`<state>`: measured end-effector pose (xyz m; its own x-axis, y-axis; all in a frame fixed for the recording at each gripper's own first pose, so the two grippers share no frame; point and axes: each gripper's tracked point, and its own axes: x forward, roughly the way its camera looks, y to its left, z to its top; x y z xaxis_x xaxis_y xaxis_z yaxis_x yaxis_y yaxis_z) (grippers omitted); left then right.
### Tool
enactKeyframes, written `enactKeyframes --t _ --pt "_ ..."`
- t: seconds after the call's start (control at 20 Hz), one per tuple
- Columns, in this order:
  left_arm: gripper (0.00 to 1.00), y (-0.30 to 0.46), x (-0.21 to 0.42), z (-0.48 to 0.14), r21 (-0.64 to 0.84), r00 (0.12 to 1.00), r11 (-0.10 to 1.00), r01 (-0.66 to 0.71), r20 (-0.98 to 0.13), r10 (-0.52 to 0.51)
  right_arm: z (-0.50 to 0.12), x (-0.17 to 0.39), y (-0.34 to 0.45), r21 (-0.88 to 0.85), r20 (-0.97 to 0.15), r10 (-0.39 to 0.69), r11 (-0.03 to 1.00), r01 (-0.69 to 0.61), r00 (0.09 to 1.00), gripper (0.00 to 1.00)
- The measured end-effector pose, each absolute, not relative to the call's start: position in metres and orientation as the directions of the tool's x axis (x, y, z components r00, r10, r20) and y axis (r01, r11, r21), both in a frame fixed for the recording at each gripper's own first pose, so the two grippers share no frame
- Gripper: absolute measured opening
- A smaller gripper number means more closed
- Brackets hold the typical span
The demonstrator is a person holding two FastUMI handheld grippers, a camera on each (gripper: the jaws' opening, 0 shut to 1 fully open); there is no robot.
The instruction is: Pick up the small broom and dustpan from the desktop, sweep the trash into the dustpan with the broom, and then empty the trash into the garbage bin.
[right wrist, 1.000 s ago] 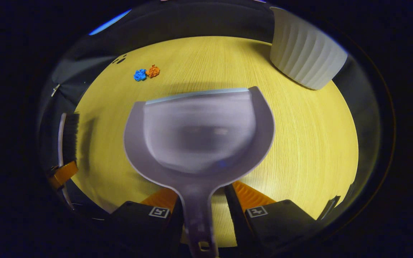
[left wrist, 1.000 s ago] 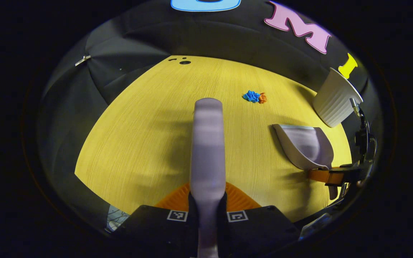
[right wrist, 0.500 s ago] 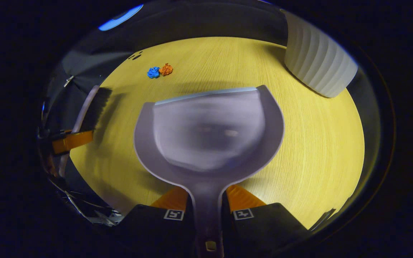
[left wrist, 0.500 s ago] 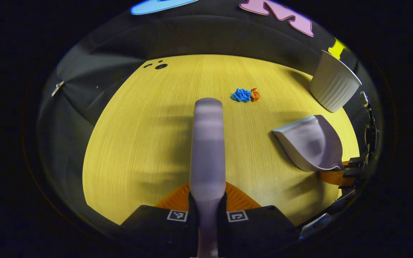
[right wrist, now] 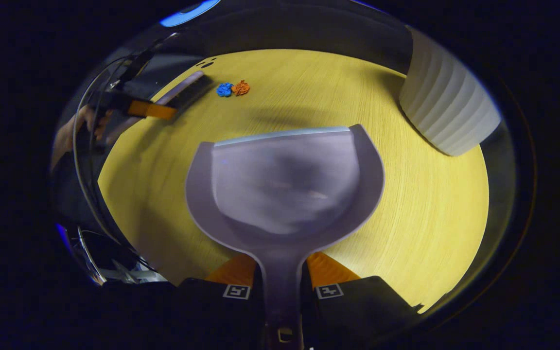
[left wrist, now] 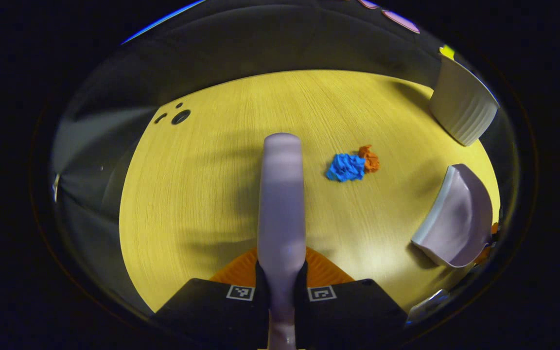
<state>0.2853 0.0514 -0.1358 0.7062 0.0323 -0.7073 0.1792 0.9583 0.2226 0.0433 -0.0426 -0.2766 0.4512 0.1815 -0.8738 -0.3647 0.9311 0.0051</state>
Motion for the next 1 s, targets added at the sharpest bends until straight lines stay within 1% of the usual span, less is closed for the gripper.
enactKeyframes --t 0.05,0.1,0.25,0.3,0.35,0.45,0.55,0.6,0.65,0.7,0.75,0.8,0.85,1.0 --pt "0.25 0.050 0.298 -0.133 0.259 0.701 0.939 0.225 -0.712 0.028 -0.274 0.044 -0.046 0.001 -0.875 0.186 0.924 -0.382 0.448 0.39" --pt "0.25 0.050 0.309 -0.129 0.302 0.699 0.914 0.273 -0.714 0.027 -0.271 0.044 -0.050 -0.002 -0.876 0.189 0.918 -0.396 0.444 0.34" --pt "0.25 0.035 0.338 -0.117 0.396 0.698 0.821 0.410 -0.716 -0.003 -0.267 0.044 -0.062 -0.014 -0.881 0.194 0.902 -0.432 0.433 0.34" --pt "0.27 0.027 0.345 -0.117 0.414 0.696 0.792 0.448 -0.718 -0.018 -0.268 0.042 -0.066 -0.020 -0.883 0.193 0.895 -0.445 0.427 0.34" --pt "0.24 0.019 0.351 -0.117 0.425 0.691 0.764 0.485 -0.722 -0.037 -0.268 0.040 -0.069 -0.025 -0.886 0.193 0.888 -0.458 0.421 0.34" --pt "0.25 0.003 0.355 -0.118 0.430 0.672 0.713 0.554 -0.736 -0.079 -0.271 0.038 -0.073 -0.034 -0.893 0.194 0.872 -0.489 0.407 0.34" --pt "0.25 -0.007 0.349 -0.114 0.428 0.640 0.663 0.614 -0.762 -0.100 -0.274 0.037 -0.072 -0.033 -0.891 0.206 0.859 -0.511 0.404 0.34" --pt "0.25 -0.013 0.347 -0.112 0.429 0.627 0.638 0.639 -0.771 -0.111 -0.274 0.038 -0.070 -0.035 -0.889 0.210 0.854 -0.519 0.406 0.29" --pt "0.26 -0.020 0.344 -0.115 0.410 0.604 0.624 0.666 -0.787 -0.128 -0.274 0.040 -0.068 -0.040 -0.887 0.213 0.848 -0.529 0.410 0.34" --pt "0.25 -0.027 0.336 -0.126 0.388 0.578 0.610 0.690 -0.804 -0.143 -0.275 0.041 -0.067 -0.045 -0.884 0.217 0.841 -0.538 0.413 0.29" --pt "0.25 -0.035 0.329 -0.132 0.373 0.556 0.591 0.715 -0.816 -0.158 -0.275 0.043 -0.068 -0.049 -0.882 0.220 0.836 -0.546 0.417 0.34" --pt "0.27 -0.045 0.319 -0.135 0.359 0.534 0.574 0.736 -0.829 -0.167 -0.276 0.045 -0.068 -0.052 -0.880 0.223 0.832 -0.552 0.419 0.34" --pt "0.25 -0.054 0.307 -0.138 0.345 0.515 0.559 0.754 -0.839 -0.177 -0.278 0.047 -0.067 -0.053 -0.879 0.225 0.829 -0.557 0.420 0.34" --pt "0.25 -0.078 0.276 -0.150 0.313 0.466 0.511 0.800 -0.861 -0.202 -0.279 0.056 -0.069 -0.058 -0.877 0.230 0.821 -0.568 0.423 0.34"
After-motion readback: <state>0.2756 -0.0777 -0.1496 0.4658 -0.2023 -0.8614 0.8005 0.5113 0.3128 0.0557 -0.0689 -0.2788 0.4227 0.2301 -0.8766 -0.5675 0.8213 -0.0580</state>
